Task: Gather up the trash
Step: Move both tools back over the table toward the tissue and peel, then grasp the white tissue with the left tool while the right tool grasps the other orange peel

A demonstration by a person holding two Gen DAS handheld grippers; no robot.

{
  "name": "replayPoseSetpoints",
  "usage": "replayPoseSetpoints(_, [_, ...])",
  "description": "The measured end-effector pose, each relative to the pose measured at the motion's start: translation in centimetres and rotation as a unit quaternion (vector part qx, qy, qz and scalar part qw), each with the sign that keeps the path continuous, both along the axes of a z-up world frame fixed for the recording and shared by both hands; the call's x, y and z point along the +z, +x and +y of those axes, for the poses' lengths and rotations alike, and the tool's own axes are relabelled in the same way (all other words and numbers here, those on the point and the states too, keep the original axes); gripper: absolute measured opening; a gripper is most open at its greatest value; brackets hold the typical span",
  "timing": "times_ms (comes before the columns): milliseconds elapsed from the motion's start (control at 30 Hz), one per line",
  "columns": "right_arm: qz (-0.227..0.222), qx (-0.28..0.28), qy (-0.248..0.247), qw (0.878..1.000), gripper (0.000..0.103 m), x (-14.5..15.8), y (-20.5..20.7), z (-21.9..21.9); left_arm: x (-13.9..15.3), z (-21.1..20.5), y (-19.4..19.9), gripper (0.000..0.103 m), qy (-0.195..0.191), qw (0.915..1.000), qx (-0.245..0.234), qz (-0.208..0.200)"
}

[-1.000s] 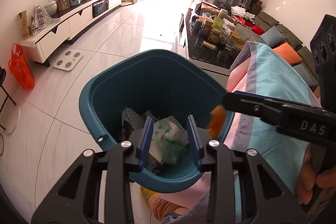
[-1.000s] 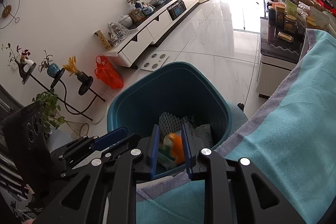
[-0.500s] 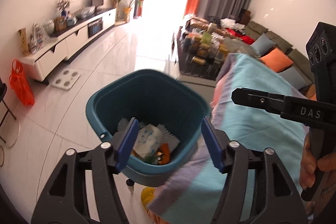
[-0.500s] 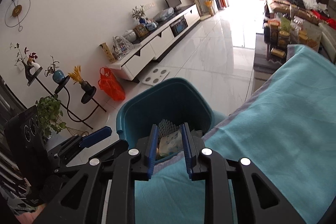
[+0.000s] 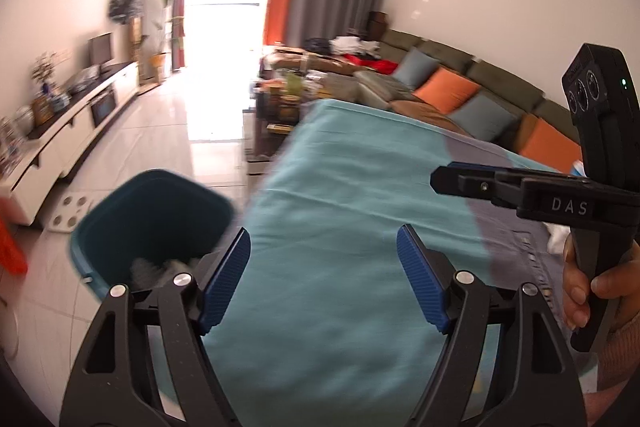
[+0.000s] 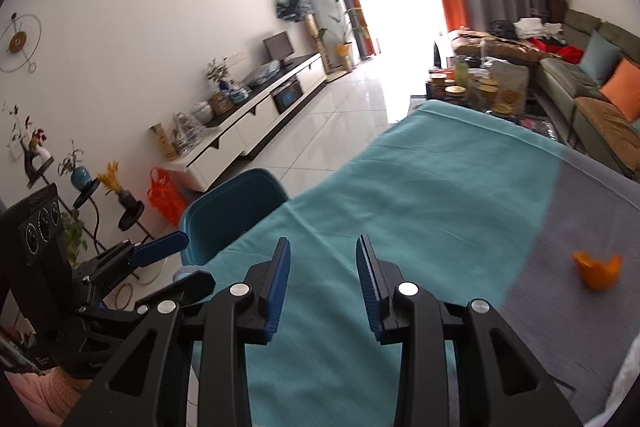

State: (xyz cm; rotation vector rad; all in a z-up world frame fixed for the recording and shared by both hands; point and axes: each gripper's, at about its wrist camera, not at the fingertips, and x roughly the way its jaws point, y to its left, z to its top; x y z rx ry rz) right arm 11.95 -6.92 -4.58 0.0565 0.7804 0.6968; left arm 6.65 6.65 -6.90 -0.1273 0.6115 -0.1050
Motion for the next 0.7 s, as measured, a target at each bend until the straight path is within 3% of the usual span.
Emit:
replayPoseSetpoints(500, [-0.02,-0.103,-0.002,0.994,0.035,-0.2,-2.6,-11.8,-0.5,-12.7,2.1,0.075,0.012,0.9917,-0.127,0.018])
replayPoseSetpoints(700, [-0.024,-0.151,0.006,0.988,0.036,0.0,-2.5,-16.6,-0.9,-17.7,3.1,0.075,-0.004,0.9805,-0.193,0.037])
